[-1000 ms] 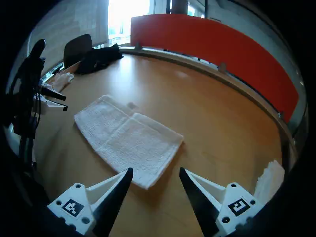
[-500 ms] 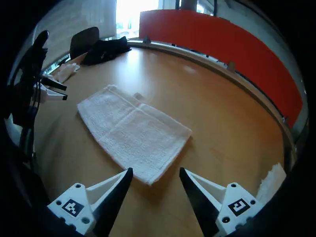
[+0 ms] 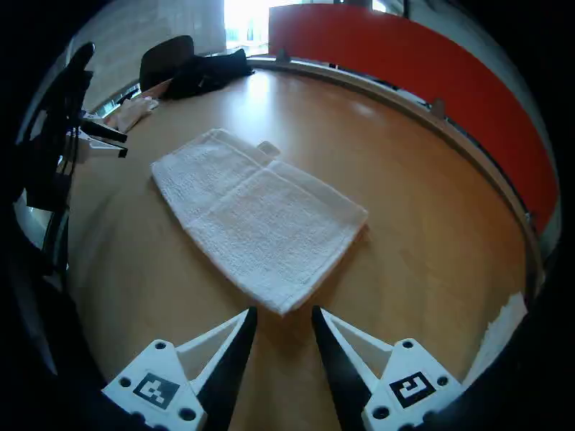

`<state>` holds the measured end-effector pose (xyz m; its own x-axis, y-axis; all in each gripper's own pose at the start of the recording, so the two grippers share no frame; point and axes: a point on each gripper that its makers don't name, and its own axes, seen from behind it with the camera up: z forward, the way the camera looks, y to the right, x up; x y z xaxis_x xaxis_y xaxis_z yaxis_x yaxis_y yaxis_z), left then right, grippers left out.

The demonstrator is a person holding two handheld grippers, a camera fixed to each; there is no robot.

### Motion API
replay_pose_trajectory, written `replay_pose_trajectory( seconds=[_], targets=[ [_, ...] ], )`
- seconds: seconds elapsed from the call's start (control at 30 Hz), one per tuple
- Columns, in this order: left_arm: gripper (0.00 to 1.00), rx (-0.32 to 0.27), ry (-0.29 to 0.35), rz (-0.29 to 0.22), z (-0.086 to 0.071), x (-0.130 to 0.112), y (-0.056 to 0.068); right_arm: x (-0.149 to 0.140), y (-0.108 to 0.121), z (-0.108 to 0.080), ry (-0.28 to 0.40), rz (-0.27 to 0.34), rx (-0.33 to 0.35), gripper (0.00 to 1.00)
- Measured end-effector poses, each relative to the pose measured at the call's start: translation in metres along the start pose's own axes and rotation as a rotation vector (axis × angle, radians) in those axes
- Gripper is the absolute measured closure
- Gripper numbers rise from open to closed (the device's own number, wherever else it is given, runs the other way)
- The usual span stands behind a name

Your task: Fold towel

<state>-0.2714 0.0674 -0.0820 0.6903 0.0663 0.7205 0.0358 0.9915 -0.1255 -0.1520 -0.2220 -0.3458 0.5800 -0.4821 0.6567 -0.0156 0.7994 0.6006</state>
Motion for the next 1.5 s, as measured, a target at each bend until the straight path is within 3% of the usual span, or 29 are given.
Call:
replay_pose_trajectory(
  seconds=[0.53,0.97,1.5],
  targets=[
    [0.07,0.005,0.003,0.017,-0.004,0.000,-0.004,-0.002,0.004,-0.002,-0.024,-0.036,0.036,0.95],
    [0.07,0.016,0.010,0.008,-0.007,0.003,-0.010,0.018,0.016,-0.018,0.016,-0.070,-0.003,0.96],
    [0.07,0.021,0.027,0.000,-0.010,0.008,-0.011,0.087,0.049,-0.076,0.140,-0.181,-0.140,0.96]
  ],
)
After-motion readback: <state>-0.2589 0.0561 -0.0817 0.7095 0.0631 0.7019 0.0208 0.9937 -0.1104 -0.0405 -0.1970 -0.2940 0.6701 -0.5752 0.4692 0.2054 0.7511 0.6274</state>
